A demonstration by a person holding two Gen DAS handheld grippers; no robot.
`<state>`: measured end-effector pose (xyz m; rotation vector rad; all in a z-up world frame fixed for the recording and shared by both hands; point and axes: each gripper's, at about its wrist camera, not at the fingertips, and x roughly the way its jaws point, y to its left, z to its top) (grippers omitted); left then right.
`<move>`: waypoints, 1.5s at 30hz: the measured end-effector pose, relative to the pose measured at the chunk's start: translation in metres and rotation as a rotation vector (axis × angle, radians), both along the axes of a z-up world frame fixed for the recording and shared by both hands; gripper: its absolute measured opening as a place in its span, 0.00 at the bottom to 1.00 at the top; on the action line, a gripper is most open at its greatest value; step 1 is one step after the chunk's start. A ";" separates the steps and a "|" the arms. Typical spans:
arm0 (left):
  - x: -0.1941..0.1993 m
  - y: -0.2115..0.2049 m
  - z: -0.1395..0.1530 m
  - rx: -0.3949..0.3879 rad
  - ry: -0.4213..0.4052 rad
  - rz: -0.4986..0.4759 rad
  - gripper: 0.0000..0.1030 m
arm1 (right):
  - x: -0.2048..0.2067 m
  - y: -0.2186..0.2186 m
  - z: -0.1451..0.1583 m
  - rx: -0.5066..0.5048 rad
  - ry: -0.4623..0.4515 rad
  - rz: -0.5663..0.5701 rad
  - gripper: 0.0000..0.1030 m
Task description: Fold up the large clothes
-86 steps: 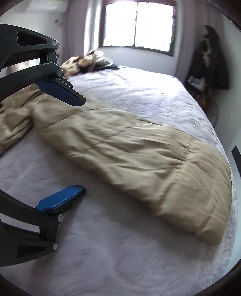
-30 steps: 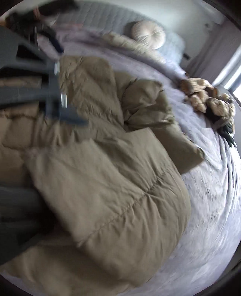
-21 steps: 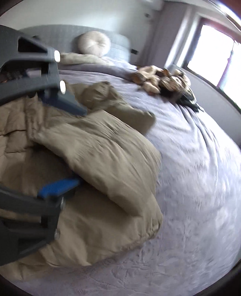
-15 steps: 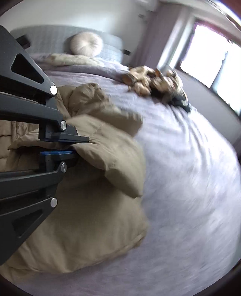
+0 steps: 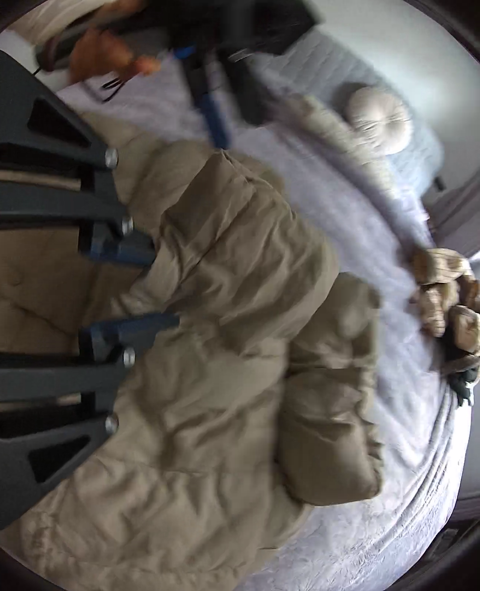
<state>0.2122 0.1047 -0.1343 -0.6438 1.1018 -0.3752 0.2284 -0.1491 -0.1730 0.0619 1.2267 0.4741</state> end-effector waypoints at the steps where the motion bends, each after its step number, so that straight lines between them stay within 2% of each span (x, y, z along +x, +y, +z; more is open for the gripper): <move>1: 0.002 -0.003 -0.004 0.002 0.010 -0.014 1.00 | -0.007 -0.004 0.000 -0.003 0.012 -0.006 0.56; 5: 0.010 -0.023 -0.027 0.041 0.072 -0.076 1.00 | -0.032 -0.053 0.004 0.080 0.087 -0.106 0.57; 9: 0.018 -0.037 -0.041 0.082 0.106 -0.088 1.00 | -0.056 -0.140 -0.008 0.166 0.204 -0.373 0.57; 11: 0.019 -0.042 -0.041 0.097 0.103 -0.080 1.00 | -0.063 -0.183 -0.013 0.247 0.248 -0.534 0.57; 13: 0.021 -0.045 -0.039 0.110 0.090 -0.073 0.93 | -0.068 -0.217 -0.019 0.343 0.263 -0.678 0.57; 14: 0.021 -0.047 -0.037 0.108 0.079 -0.080 0.70 | -0.068 -0.234 -0.021 0.403 0.255 -0.750 0.56; 15: 0.021 -0.050 -0.036 0.097 0.076 -0.098 0.35 | -0.067 -0.246 -0.021 0.435 0.237 -0.791 0.53; 16: 0.020 -0.051 -0.037 0.093 0.084 -0.108 0.18 | -0.063 -0.254 -0.018 0.446 0.203 -0.821 0.32; 17: 0.018 -0.051 -0.037 0.089 0.083 -0.113 0.11 | -0.058 -0.257 -0.016 0.432 0.184 -0.823 0.12; 20: -0.002 -0.045 -0.033 0.135 0.030 -0.117 0.11 | -0.043 -0.251 -0.006 0.338 0.125 -0.772 0.09; 22: -0.010 -0.043 -0.038 0.178 0.035 -0.114 0.11 | -0.036 -0.240 -0.010 0.284 0.121 -0.727 0.09; 26: -0.013 -0.027 -0.053 0.215 0.091 -0.089 0.15 | -0.036 -0.233 -0.034 0.272 0.176 -0.728 0.09; 28: -0.014 -0.015 -0.046 0.249 0.088 -0.065 0.15 | -0.040 -0.242 -0.044 0.289 0.185 -0.748 0.09; 31: -0.018 0.008 -0.026 0.341 0.063 -0.028 0.15 | -0.035 -0.239 -0.045 0.286 0.182 -0.755 0.09; 34: -0.022 0.016 -0.004 0.321 0.021 -0.034 0.15 | -0.030 -0.235 -0.043 0.267 0.175 -0.739 0.09; 37: -0.020 -0.006 0.003 0.288 -0.017 -0.103 0.15 | -0.035 -0.237 -0.035 0.260 0.166 -0.736 0.10; 38: -0.017 -0.016 0.001 0.297 -0.024 -0.118 0.15 | -0.043 -0.242 -0.033 0.262 0.164 -0.738 0.10; 40: -0.008 -0.044 -0.013 0.375 -0.025 -0.143 0.15 | -0.043 -0.243 -0.034 0.265 0.163 -0.744 0.10; 42: 0.002 -0.055 -0.030 0.422 -0.017 -0.138 0.15 | -0.046 -0.245 -0.035 0.269 0.164 -0.748 0.10; 44: 0.012 -0.054 -0.046 0.433 0.000 -0.118 0.15 | -0.050 -0.247 -0.034 0.265 0.163 -0.746 0.10; 45: 0.016 -0.049 -0.054 0.414 0.017 -0.104 0.15 | -0.049 -0.247 -0.033 0.261 0.161 -0.743 0.10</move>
